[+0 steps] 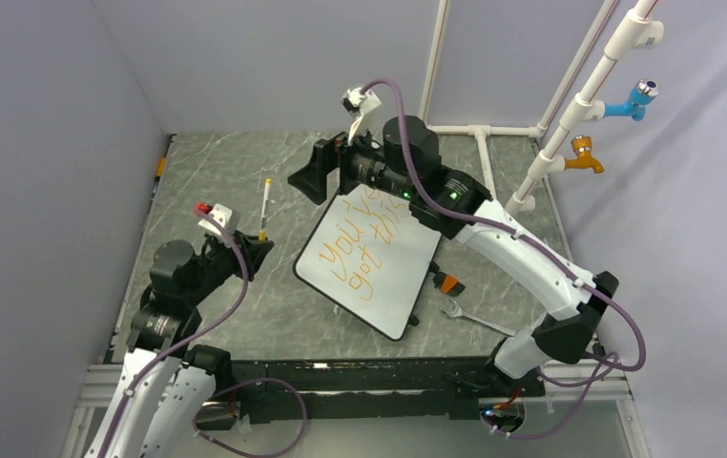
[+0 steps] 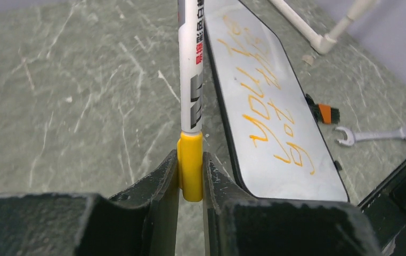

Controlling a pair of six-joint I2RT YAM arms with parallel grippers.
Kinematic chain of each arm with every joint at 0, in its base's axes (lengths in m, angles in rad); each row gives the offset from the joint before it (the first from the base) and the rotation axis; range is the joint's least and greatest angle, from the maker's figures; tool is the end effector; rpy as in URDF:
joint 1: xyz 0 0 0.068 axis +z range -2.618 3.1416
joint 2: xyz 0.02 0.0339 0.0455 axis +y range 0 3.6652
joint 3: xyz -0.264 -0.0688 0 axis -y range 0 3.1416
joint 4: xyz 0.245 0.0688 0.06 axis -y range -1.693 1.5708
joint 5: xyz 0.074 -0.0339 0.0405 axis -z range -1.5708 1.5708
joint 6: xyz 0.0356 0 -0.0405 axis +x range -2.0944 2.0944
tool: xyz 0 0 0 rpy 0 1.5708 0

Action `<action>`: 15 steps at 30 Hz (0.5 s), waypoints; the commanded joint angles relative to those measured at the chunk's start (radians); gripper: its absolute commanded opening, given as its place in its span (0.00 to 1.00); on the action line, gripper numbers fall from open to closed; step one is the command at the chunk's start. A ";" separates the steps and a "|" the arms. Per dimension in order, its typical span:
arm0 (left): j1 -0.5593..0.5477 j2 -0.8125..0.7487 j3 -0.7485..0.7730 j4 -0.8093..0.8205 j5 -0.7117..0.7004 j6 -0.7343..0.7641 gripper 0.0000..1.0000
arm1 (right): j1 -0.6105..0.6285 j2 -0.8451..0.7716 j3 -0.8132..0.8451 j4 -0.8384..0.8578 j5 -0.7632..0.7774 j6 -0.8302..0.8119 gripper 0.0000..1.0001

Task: Write a sentence on the whiteboard
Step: Put down the whiteboard marker at the center of the board.

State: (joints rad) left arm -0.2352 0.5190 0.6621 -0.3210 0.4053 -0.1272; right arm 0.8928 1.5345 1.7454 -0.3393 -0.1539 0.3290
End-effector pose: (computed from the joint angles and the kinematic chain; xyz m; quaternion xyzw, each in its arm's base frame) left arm 0.1229 -0.0439 0.3199 0.1695 0.7434 -0.2651 0.5903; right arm 0.2126 0.2727 0.4733 -0.2571 0.7051 0.4249 0.5061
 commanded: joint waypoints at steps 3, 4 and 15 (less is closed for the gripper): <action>-0.002 -0.122 -0.098 -0.062 -0.216 -0.268 0.00 | -0.006 -0.077 -0.065 0.059 0.081 -0.031 1.00; -0.003 -0.136 -0.125 -0.055 -0.225 -0.300 0.00 | -0.006 -0.079 -0.075 0.061 0.083 -0.029 1.00; -0.009 -0.131 -0.267 -0.124 -0.393 -0.519 0.00 | -0.006 -0.115 -0.183 0.072 0.107 -0.024 1.00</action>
State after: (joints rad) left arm -0.2356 0.3641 0.4141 -0.4469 0.0803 -0.5434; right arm 0.8906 1.4654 1.5867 -0.3061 -0.0772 0.3138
